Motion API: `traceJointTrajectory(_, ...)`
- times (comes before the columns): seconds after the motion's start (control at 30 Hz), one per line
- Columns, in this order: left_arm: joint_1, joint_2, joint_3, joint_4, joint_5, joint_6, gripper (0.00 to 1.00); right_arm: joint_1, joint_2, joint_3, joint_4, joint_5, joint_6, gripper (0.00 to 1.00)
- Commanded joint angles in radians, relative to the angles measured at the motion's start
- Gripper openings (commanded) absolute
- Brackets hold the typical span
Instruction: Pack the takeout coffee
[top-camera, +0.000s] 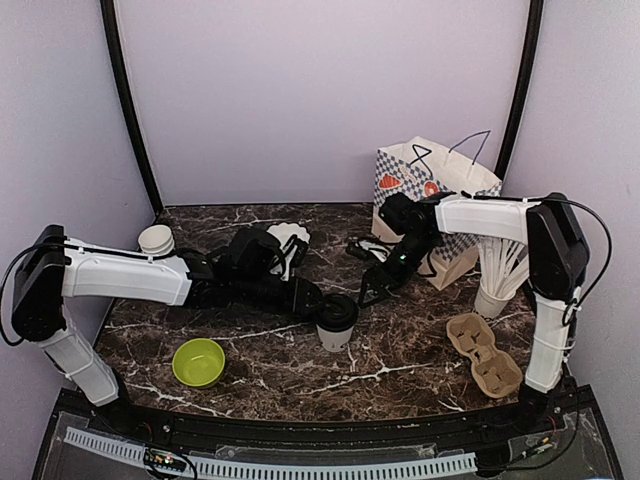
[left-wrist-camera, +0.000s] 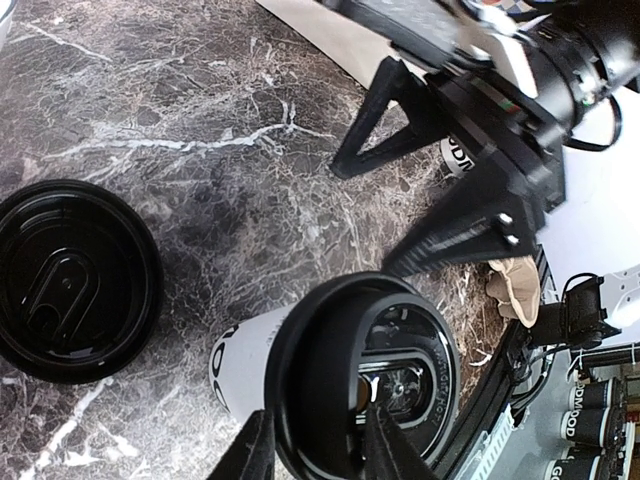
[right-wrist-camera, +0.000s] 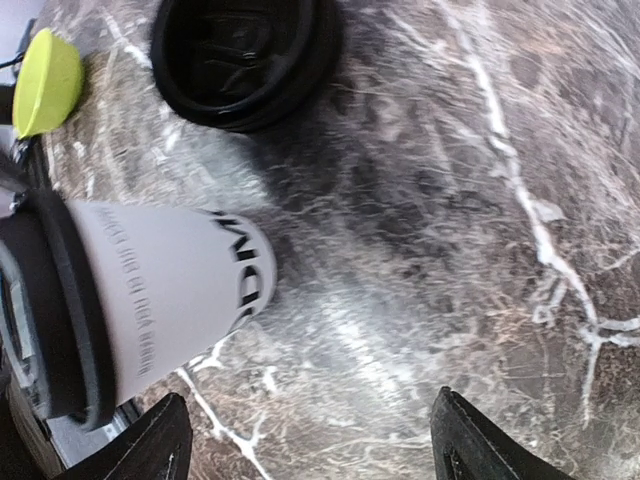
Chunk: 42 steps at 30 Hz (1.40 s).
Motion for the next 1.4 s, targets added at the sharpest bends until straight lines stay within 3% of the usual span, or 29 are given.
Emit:
traceJointTrajectory(0.0, -0.009, 0.056, 0.013, -0.147, -0.033, -0.010, 0.31, 0.023, -0.084, -0.033, -0.013, -0.129, -0.065, 0.85)
traceJointTrajectory(0.27, -0.008, 0.065, 0.013, -0.155, -0.036, -0.014, 0.31, 0.080, -0.087, -0.049, -0.046, -0.223, -0.123, 0.87)
traceJointTrajectory(0.63, -0.006, 0.060, -0.001, -0.146, -0.038, -0.022, 0.30, 0.153, -0.047, -0.019, 0.000, -0.060, -0.055, 0.89)
traceJointTrajectory(0.93, -0.006, 0.064, -0.002, -0.144, -0.035, -0.023, 0.30, 0.164, -0.010, -0.009, 0.015, -0.031, -0.026, 0.89)
traceJointTrajectory(1.0, -0.006, 0.063, -0.004, -0.144, -0.036, -0.024, 0.30, 0.169, -0.003, -0.022, 0.038, 0.050, 0.008, 0.89)
traceJointTrajectory(1.13, -0.007, 0.061, -0.007, -0.159, -0.054, -0.024, 0.30, 0.170, 0.034, -0.072, 0.094, 0.371, 0.092, 0.90)
traceJointTrajectory(1.37, -0.008, 0.007, 0.051, -0.237, -0.103, 0.008, 0.41, 0.158, -0.060, 0.010, -0.009, 0.065, -0.052, 0.87)
